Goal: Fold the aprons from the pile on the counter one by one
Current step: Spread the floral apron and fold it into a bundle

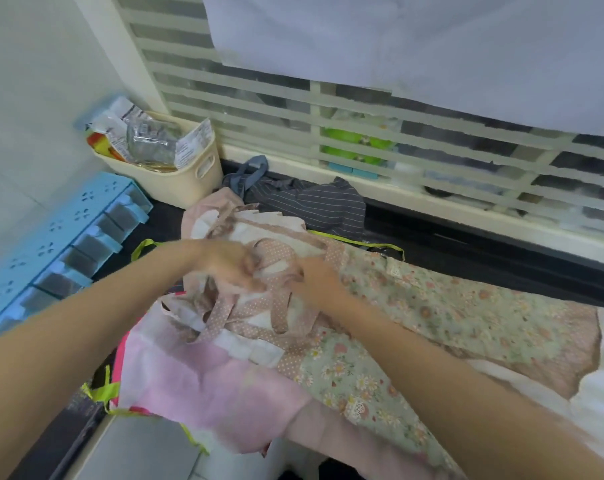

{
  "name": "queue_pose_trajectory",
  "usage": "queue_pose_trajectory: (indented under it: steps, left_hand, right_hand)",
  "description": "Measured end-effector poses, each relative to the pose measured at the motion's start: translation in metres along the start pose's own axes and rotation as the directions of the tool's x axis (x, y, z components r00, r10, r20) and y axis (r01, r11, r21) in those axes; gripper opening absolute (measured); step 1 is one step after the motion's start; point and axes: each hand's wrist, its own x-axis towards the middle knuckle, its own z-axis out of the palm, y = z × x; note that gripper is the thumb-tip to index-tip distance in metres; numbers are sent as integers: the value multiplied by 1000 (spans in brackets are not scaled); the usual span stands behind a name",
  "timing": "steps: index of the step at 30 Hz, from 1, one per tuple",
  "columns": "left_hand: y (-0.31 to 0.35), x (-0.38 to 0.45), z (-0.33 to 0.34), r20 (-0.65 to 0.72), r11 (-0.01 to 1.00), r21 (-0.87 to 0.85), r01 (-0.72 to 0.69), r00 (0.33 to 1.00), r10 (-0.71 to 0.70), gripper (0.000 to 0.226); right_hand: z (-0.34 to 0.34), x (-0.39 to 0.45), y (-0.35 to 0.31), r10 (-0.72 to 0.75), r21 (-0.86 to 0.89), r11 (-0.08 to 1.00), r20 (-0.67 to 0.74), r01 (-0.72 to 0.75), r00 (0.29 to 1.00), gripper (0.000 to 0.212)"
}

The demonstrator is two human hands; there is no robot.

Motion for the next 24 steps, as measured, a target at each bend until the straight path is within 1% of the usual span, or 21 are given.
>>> queue_pose_trajectory:
  steps: [1,2,3,4,5,6,7,8,9,10,12,13,14,15,16,18,19,20,22,23,24]
  left_hand:
    - [4,-13,-11,-111,979,-197,-57,993,35,54]
    - [8,-22,-24,-240,914,-383,-137,970,45,67]
    - [15,-29,-36,-358,815,-527,-240,933,42,66]
    - [25,-30,-47,-443,701,-624,-346,895,47,56]
    - [36,-27,-52,-526,625,-648,-436,849,48,45]
    - [52,-21,-52,-599,615,-614,-495,800,46,36]
    - [66,-13,-47,-664,639,-567,-520,748,20,31]
    - [76,-2,-39,-706,667,-537,-517,708,-19,30]
    - [88,6,-29,-721,687,-519,-508,692,-33,32]
    - [96,16,-20,-692,695,-524,-493,722,-11,33]
    - [106,31,-4,-538,696,-577,-429,840,71,38]
    - [112,34,2,-481,751,-523,-403,867,131,48]
    - [118,37,7,-454,824,-409,-393,871,191,65]
    - [123,39,12,-439,866,-303,-397,865,243,85]
    - [130,42,17,-412,882,-251,-399,869,275,99]
    - [147,47,29,-331,860,-340,-380,904,268,106]
    - [154,50,33,-347,837,-379,-394,899,266,105]
    - [159,55,36,-413,836,-356,-417,873,260,103]
    - [167,66,40,-615,849,-264,-458,758,218,94]
    - [168,68,40,-688,856,-267,-442,710,151,86]
    - [169,70,39,-717,874,-293,-388,694,68,74]
  right_hand:
    - [-5,-2,1,154,252,958,-53,-136,987,30]
    - [-11,-6,1,297,500,833,-46,-236,954,38]
    - [-18,-9,4,396,674,676,9,-298,918,44]
    - [-24,-13,5,437,787,531,64,-315,897,52]
    - [-29,-16,9,446,858,416,97,-302,890,58]
    - [-35,-24,10,438,900,336,111,-277,892,60]
    - [-41,-28,9,426,921,302,101,-247,899,57]
    - [-47,-35,7,428,933,295,61,-204,902,49]
    - [-54,-42,5,452,945,297,-12,-138,892,39]
    - [-64,-51,6,477,954,298,-115,-37,872,29]
    - [-84,-66,12,494,943,290,-293,163,819,19]
    - [-94,-74,19,494,928,295,-352,227,795,19]
    - [-105,-84,27,495,915,304,-388,263,778,18]
    - [-113,-92,34,488,903,327,-413,277,769,16]
    - [-120,-99,38,471,891,361,-430,276,770,13]
    - [-123,-111,43,416,854,458,-450,245,790,10]
    - [-121,-113,42,385,828,515,-453,220,804,11]
    - [-118,-114,39,355,785,589,-463,190,812,13]
    - [-112,-114,33,304,645,751,-530,143,792,15]
    - [-112,-112,30,291,602,784,-574,153,765,14]
    - [-116,-114,28,309,607,772,-619,190,722,12]
